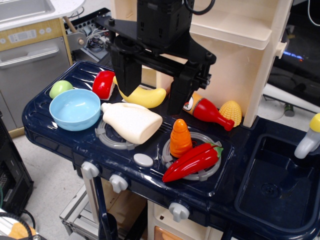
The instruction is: Put carrot in bowl
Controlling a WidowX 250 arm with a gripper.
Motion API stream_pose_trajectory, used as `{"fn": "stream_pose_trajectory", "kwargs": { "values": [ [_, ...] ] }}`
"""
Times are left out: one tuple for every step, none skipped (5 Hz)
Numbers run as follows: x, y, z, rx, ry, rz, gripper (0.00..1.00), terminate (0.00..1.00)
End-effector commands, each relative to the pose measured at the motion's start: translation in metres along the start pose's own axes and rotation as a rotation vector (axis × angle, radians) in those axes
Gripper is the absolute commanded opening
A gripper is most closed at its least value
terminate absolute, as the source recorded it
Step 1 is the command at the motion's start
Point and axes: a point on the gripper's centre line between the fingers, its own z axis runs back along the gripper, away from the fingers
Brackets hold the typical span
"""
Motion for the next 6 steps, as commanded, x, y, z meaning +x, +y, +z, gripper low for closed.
{"fn": "stream_pose_trajectory", "kwargs": {
  "values": [
    [0.000, 0.000, 0.000, 0.000, 0.000, 0.000, 1.00, 0.00],
    [0.018, -0.003, -0.019, -0.021, -0.009, -0.007, 1.00, 0.00],
    [0.031, 0.000, -0.038, -0.076, -0.032, -0.003, 1.00, 0.00],
    [0.039, -0.007, -0.056, -0.096, -0.069, -0.003, 1.00, 0.00],
    [0.045, -0.017, -0.077, -0.109, -0.123, -0.008, 1.00, 0.00],
    [0.051, -0.022, -0.095, -0.109, -0.164, -0.026, 1.00, 0.00]
  ]
}}
